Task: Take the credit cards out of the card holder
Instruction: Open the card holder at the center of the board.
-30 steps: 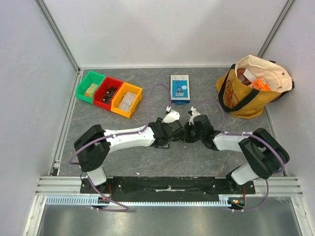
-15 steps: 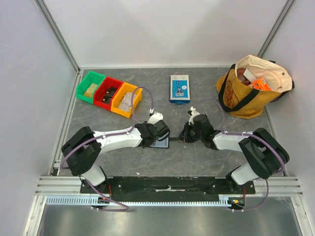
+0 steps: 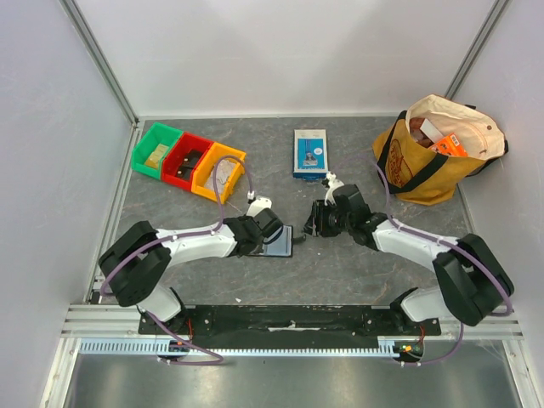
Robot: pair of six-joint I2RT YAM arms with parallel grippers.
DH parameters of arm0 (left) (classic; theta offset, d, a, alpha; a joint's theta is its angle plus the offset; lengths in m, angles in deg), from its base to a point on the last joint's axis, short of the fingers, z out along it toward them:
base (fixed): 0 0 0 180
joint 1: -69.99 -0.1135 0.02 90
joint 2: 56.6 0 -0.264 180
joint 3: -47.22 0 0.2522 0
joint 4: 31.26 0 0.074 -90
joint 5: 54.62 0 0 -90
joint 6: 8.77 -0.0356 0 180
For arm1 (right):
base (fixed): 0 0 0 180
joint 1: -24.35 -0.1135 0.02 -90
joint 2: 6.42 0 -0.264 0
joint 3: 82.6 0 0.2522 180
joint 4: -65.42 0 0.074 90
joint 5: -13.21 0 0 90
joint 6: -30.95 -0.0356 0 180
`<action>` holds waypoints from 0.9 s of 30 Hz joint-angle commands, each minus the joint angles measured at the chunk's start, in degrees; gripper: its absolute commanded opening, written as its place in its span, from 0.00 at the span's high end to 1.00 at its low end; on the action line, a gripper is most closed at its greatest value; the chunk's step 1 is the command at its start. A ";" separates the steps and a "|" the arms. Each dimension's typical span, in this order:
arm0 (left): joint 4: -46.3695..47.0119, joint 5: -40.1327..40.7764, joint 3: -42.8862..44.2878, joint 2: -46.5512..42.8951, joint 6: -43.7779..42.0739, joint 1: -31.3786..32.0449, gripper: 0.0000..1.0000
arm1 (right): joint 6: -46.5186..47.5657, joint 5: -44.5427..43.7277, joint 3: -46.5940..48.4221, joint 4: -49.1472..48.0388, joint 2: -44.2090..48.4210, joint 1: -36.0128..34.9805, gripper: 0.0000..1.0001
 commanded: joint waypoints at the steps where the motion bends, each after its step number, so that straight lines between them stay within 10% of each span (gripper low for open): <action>1: 3.97 -5.95 -1.67 -1.43 3.66 0.38 0.71 | 1.68 -0.25 6.02 4.96 4.77 -0.53 0.49; 17: 2.04 -3.93 -3.34 -6.61 4.28 0.11 0.68 | -2.63 5.38 3.57 -9.62 -7.79 -3.26 0.79; 27: -7.09 3.01 -0.54 -9.69 3.93 0.11 0.41 | -3.34 5.38 -1.97 -15.07 -13.25 -3.17 0.85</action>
